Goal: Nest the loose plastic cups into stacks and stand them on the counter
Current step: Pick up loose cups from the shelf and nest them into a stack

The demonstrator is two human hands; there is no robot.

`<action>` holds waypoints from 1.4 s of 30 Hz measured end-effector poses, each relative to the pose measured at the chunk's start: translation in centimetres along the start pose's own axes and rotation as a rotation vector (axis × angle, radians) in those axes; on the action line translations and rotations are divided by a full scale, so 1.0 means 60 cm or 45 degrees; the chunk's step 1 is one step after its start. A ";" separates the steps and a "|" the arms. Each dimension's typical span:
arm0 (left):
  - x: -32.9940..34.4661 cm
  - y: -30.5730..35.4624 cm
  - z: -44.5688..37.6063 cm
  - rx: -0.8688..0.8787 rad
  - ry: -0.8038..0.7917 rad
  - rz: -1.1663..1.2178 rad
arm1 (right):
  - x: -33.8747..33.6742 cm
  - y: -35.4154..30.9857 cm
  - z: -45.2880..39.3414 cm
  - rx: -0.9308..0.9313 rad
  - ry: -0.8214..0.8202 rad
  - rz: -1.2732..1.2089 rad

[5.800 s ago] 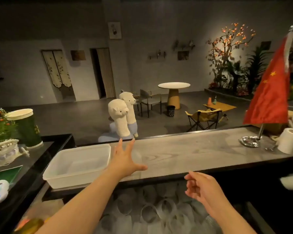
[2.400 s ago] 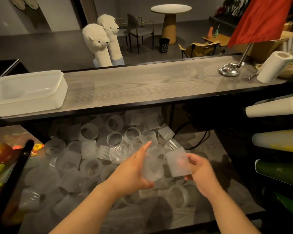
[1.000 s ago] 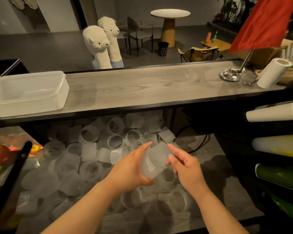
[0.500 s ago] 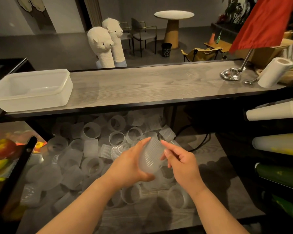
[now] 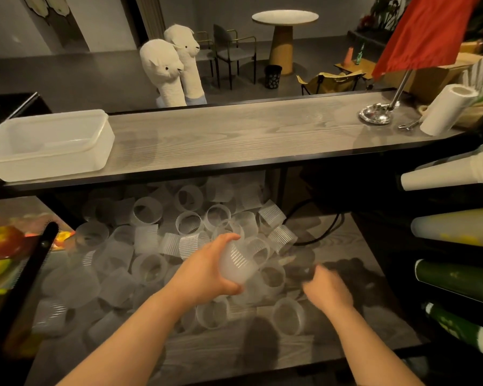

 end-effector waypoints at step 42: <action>-0.051 -0.083 0.064 -0.116 0.086 0.029 | 0.133 -0.135 0.030 -0.263 -0.229 -0.009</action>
Point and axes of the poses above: each hand's wrist, its own z-axis away from the middle knuckle, its own x-axis out of the palm, y = z × x, the point moved 5 cm from there along -z, towards the middle knuckle, and after that the axes turned 12 degrees about -y, right-handed, at the moved point
